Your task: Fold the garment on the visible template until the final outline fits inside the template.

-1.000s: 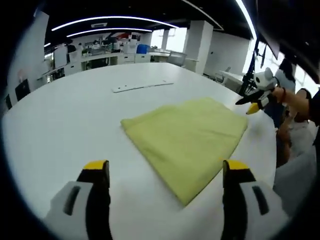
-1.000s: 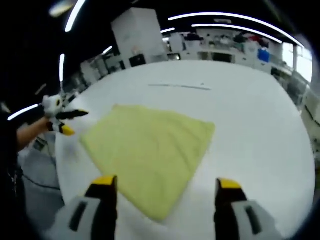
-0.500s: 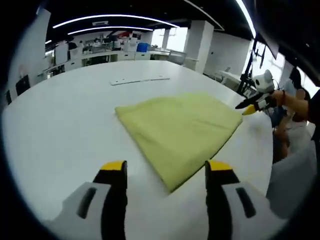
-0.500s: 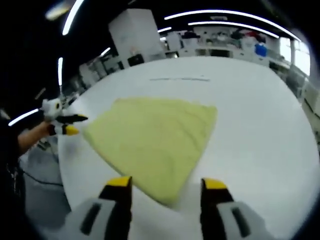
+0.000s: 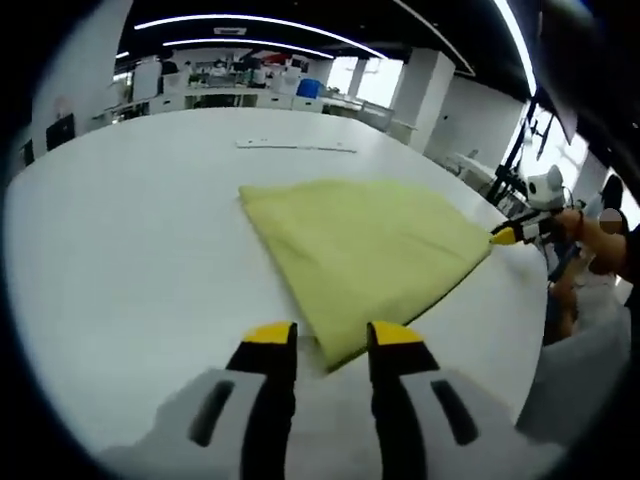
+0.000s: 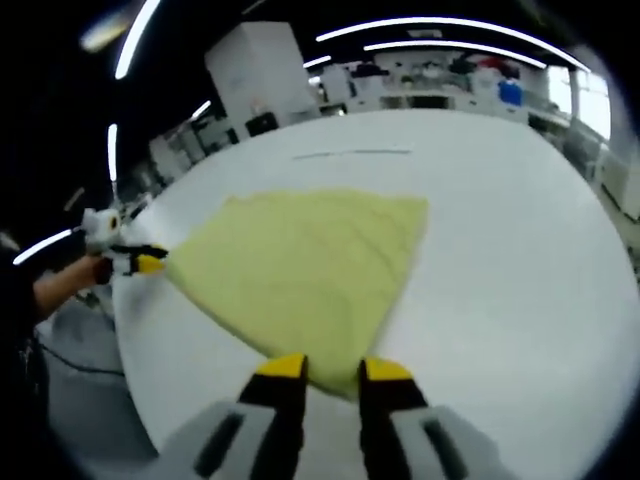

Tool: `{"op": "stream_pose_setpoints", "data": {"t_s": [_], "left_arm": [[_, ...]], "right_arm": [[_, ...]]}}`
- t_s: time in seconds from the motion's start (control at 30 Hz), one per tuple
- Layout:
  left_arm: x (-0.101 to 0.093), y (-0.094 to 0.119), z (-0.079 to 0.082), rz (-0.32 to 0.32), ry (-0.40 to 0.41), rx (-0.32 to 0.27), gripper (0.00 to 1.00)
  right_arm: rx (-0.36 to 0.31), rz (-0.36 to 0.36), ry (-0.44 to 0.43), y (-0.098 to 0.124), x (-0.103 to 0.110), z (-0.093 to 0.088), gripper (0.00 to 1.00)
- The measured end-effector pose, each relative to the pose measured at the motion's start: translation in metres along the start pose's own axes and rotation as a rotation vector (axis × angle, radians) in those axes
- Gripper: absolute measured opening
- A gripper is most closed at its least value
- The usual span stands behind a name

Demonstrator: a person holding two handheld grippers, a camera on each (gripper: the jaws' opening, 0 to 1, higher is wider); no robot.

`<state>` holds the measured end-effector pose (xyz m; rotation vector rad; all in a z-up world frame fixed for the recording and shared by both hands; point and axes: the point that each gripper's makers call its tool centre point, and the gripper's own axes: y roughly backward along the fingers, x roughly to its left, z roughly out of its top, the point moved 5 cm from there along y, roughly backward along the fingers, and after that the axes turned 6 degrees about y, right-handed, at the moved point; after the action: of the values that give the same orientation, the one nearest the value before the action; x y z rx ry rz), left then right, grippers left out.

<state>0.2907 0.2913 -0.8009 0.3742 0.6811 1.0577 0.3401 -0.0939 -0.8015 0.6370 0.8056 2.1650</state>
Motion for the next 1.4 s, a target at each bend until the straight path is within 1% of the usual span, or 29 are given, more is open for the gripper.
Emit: {"op": "stream_pose_setpoints", "data": {"t_s": [0.03, 0.07, 0.13, 0.2, 0.33, 0.43, 0.57, 0.73, 0.87, 1.13, 1.27, 1.4], "left_arm": [[0.002, -0.001, -0.004, 0.011, -0.008, 0.018, 0.16], [0.003, -0.002, -0.006, 0.014, -0.006, 0.022, 0.13], [0.003, -0.001, -0.007, 0.01, 0.013, 0.023, 0.11], [0.004, -0.002, -0.009, 0.007, 0.035, 0.019, 0.08], [0.001, -0.001, -0.011, 0.008, 0.035, 0.025, 0.01], [0.001, 0.0, -0.011, 0.01, 0.037, 0.026, 0.01], [0.002, 0.001, -0.012, 0.014, 0.033, 0.037, 0.01], [0.0, 0.005, -0.015, 0.014, 0.028, 0.055, 0.0], [-0.004, 0.009, -0.018, 0.008, 0.015, 0.074, 0.0], [-0.005, 0.012, -0.023, 0.007, -0.005, 0.091, 0.0], [-0.01, 0.015, -0.024, 0.003, -0.014, 0.089, 0.0], [-0.013, 0.017, -0.028, -0.001, -0.032, 0.109, 0.0]], "right_arm": [[-0.003, -0.006, -0.004, 0.0, -0.001, -0.001, 0.12], [-0.003, -0.009, -0.005, 0.001, -0.001, -0.001, 0.11], [0.002, -0.016, -0.004, 0.002, -0.002, -0.002, 0.08], [0.005, -0.024, -0.004, 0.001, -0.003, -0.003, 0.06], [0.008, -0.03, -0.005, 0.001, -0.003, -0.006, 0.03], [0.025, -0.031, 0.009, 0.0, -0.003, -0.009, 0.0], [0.027, -0.029, 0.021, 0.003, 0.002, -0.011, 0.0], [0.038, -0.021, 0.028, 0.006, 0.002, -0.015, 0.0], [0.046, -0.017, 0.033, 0.009, 0.005, -0.018, 0.0], [0.055, -0.003, 0.045, 0.017, 0.012, -0.026, 0.0], [0.054, -0.003, 0.048, 0.019, 0.014, -0.028, 0.0], [0.059, -0.005, 0.056, 0.022, 0.015, -0.03, 0.0]]}}
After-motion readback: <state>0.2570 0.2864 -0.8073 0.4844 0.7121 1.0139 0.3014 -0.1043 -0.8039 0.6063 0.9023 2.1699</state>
